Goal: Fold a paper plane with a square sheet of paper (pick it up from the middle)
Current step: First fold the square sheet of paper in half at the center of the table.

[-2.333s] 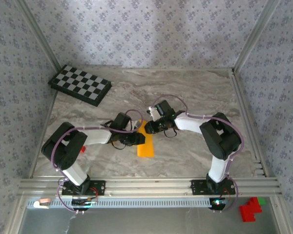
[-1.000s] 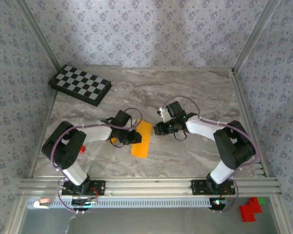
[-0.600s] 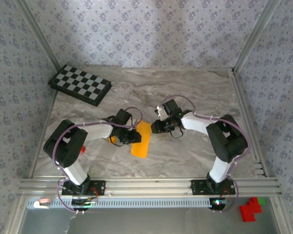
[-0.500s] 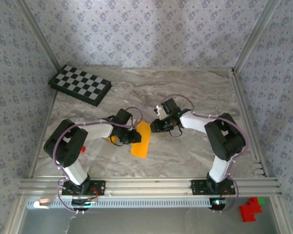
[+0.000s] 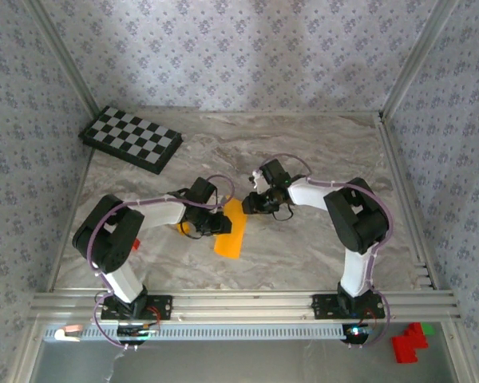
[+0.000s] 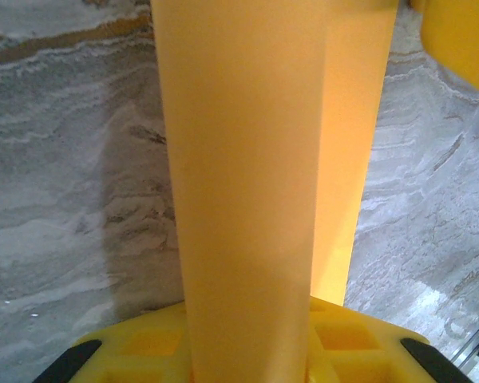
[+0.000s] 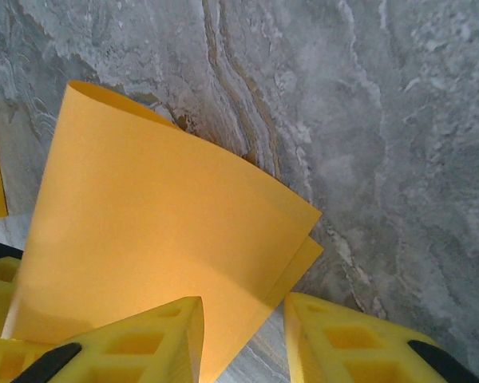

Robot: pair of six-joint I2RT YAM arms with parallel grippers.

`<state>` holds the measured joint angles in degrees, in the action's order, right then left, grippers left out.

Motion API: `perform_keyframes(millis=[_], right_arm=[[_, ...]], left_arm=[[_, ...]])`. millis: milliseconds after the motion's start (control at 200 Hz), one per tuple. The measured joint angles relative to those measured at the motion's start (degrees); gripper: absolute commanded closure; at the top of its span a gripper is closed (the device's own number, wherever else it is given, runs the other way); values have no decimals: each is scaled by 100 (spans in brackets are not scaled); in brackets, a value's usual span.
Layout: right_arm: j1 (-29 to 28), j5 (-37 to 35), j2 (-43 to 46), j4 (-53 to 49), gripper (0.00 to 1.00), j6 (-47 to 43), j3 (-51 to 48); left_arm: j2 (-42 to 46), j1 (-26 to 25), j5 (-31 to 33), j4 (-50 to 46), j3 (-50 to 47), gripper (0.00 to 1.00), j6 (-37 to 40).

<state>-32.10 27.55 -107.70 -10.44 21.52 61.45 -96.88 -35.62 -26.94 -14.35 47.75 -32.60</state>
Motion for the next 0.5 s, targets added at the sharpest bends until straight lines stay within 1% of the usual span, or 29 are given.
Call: perform_keyframes(millis=[500], right_arm=[[98, 203, -151, -13, 70, 76, 94]], left_arm=[[-33, -44, 90, -173, 98, 75, 153]])
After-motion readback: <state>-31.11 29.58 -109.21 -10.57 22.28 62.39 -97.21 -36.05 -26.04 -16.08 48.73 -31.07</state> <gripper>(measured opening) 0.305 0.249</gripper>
